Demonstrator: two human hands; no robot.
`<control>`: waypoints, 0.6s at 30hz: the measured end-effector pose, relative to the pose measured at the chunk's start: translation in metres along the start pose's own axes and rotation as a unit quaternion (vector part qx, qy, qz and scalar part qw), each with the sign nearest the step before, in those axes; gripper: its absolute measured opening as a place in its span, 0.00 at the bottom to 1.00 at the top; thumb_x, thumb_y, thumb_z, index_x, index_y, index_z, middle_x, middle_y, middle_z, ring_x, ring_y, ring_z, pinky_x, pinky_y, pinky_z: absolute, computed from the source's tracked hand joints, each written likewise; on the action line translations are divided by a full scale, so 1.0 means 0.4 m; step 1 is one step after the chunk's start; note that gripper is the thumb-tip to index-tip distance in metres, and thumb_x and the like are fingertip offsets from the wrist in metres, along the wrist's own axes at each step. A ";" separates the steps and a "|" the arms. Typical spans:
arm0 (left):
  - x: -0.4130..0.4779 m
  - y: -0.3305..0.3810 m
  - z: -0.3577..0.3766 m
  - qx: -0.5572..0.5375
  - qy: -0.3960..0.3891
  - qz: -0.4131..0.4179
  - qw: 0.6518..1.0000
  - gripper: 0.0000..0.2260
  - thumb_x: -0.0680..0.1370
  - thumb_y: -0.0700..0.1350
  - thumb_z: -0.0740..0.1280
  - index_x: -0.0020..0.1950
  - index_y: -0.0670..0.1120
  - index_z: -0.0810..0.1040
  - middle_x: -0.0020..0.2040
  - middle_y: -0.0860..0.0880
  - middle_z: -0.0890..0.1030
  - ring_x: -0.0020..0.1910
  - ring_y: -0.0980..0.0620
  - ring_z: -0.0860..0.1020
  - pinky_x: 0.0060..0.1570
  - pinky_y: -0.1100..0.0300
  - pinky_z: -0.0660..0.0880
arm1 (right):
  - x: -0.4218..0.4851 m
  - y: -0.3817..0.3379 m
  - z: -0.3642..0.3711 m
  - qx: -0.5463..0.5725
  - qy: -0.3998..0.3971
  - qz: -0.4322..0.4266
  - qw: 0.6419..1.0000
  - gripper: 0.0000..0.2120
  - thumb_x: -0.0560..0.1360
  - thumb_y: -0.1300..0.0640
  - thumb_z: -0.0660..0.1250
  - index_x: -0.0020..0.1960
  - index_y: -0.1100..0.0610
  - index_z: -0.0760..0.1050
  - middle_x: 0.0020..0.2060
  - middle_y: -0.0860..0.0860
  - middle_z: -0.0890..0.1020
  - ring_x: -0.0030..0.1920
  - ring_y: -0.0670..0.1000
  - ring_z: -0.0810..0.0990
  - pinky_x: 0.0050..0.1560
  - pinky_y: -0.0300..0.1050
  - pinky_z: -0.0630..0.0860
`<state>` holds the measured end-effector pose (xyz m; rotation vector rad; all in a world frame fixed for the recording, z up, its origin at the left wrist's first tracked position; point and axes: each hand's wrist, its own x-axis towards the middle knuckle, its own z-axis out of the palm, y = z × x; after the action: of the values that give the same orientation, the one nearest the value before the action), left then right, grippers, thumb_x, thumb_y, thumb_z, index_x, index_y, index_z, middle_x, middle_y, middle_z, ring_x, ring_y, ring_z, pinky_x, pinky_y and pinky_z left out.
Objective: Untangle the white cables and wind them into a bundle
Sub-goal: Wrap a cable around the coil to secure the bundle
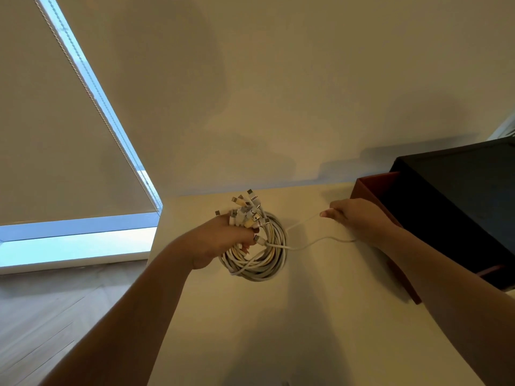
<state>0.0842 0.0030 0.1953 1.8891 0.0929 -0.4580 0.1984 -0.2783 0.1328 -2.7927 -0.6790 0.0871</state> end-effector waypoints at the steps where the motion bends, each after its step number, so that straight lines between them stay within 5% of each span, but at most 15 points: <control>1: 0.002 -0.004 -0.001 -0.008 0.001 0.001 1.000 0.11 0.75 0.31 0.64 0.35 0.43 0.74 0.35 0.48 0.73 0.37 0.53 0.70 0.39 0.61 0.68 | -0.004 0.003 0.000 -0.029 0.025 -0.007 0.999 0.18 0.79 0.41 0.55 0.37 0.51 0.68 0.28 0.43 0.71 0.36 0.52 0.77 0.36 0.48 0.71; 5: 0.006 -0.012 -0.009 -0.040 -0.016 0.007 0.999 0.06 0.65 0.38 0.70 0.39 0.40 0.76 0.31 0.50 0.74 0.34 0.54 0.72 0.37 0.61 0.69 | -0.013 0.003 -0.012 -0.103 0.063 0.028 0.992 0.16 0.81 0.44 0.51 0.46 0.52 0.72 0.36 0.48 0.78 0.39 0.53 0.79 0.38 0.48 0.74; 7: 0.010 -0.015 -0.006 -0.028 -0.019 0.024 0.999 0.06 0.69 0.39 0.74 0.38 0.44 0.78 0.31 0.53 0.76 0.32 0.57 0.73 0.36 0.63 0.71 | -0.013 0.009 -0.012 -0.084 0.040 0.058 0.994 0.16 0.81 0.44 0.51 0.47 0.52 0.72 0.38 0.49 0.79 0.40 0.54 0.79 0.40 0.50 0.75; 11: 0.016 -0.027 0.010 0.015 -0.010 0.040 0.999 0.07 0.70 0.44 0.76 0.35 0.53 0.81 0.33 0.57 0.80 0.34 0.60 0.76 0.36 0.63 0.73 | 0.000 -0.029 -0.041 0.138 -0.014 0.070 0.988 0.15 0.82 0.55 0.55 0.42 0.60 0.74 0.34 0.54 0.76 0.36 0.54 0.76 0.40 0.50 0.71; 13: 0.018 -0.034 0.021 0.028 -0.026 0.052 0.998 0.09 0.71 0.45 0.76 0.34 0.57 0.81 0.33 0.59 0.80 0.34 0.61 0.77 0.36 0.63 0.74 | 0.003 -0.065 -0.071 0.329 -0.033 0.142 0.933 0.16 0.82 0.56 0.54 0.39 0.60 0.72 0.28 0.52 0.69 0.27 0.49 0.66 0.29 0.44 0.65; 15: 0.016 -0.034 0.035 0.030 -0.034 0.062 0.997 0.07 0.72 0.46 0.75 0.37 0.56 0.81 0.33 0.59 0.81 0.35 0.63 0.78 0.36 0.64 0.74 | 0.005 -0.091 -0.094 0.511 -0.058 0.196 0.835 0.14 0.82 0.57 0.53 0.42 0.59 0.72 0.26 0.51 0.65 0.24 0.47 0.60 0.24 0.39 0.59; 18: 0.019 -0.037 0.050 0.067 -0.028 0.079 0.994 0.04 0.72 0.47 0.74 0.41 0.50 0.80 0.37 0.58 0.80 0.36 0.64 0.77 0.39 0.65 0.73 | -0.001 -0.130 -0.123 0.667 -0.051 0.195 0.717 0.12 0.81 0.60 0.54 0.48 0.59 0.76 0.30 0.52 0.76 0.24 0.46 0.68 0.23 0.36 0.67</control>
<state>0.0816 -0.0111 0.1739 1.9961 -0.1273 -0.4171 0.1809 -0.2459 0.1942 -1.4275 0.0724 0.5579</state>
